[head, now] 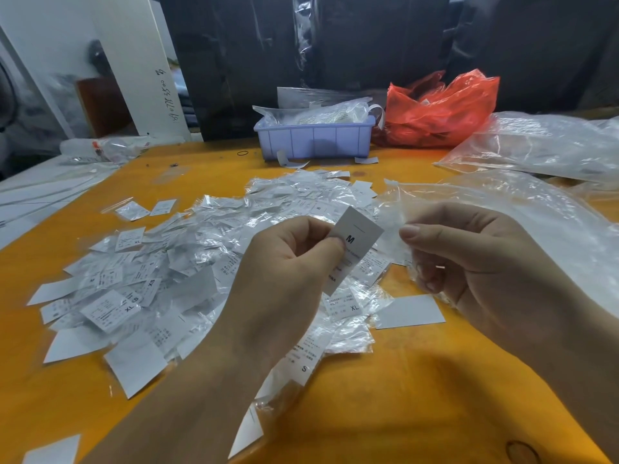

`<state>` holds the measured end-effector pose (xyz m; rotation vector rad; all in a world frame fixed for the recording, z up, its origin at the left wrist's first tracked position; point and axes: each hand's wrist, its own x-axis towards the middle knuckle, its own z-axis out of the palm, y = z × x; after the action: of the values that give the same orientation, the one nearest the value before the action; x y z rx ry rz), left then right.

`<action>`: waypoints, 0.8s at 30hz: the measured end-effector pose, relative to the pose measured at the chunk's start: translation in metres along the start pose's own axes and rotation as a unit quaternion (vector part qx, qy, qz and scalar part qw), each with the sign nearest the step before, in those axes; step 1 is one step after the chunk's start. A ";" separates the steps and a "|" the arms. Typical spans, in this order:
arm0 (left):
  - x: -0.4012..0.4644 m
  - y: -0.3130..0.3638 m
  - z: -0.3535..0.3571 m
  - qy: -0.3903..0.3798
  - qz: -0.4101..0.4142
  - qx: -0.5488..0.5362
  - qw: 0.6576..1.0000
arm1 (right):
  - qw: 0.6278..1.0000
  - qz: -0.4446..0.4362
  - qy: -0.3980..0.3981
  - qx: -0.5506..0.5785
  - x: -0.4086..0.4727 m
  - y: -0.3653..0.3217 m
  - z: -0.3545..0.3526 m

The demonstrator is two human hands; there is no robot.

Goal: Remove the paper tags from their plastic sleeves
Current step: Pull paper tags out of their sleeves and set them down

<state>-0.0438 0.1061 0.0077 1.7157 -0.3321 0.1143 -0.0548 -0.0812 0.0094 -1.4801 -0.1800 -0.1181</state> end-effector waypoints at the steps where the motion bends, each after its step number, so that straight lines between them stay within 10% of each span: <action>1: 0.000 0.000 0.000 0.004 -0.002 -0.001 1.000 | 1.000 -0.001 0.002 0.004 0.000 0.000 0.000; 24: -0.001 0.003 0.000 -0.044 -0.014 0.004 0.999 | 0.999 -0.021 -0.034 -0.035 -0.002 0.000 0.000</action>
<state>-0.0453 0.1054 0.0104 1.7364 -0.3718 0.0197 -0.0566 -0.0812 0.0089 -1.5512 -0.2644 -0.1097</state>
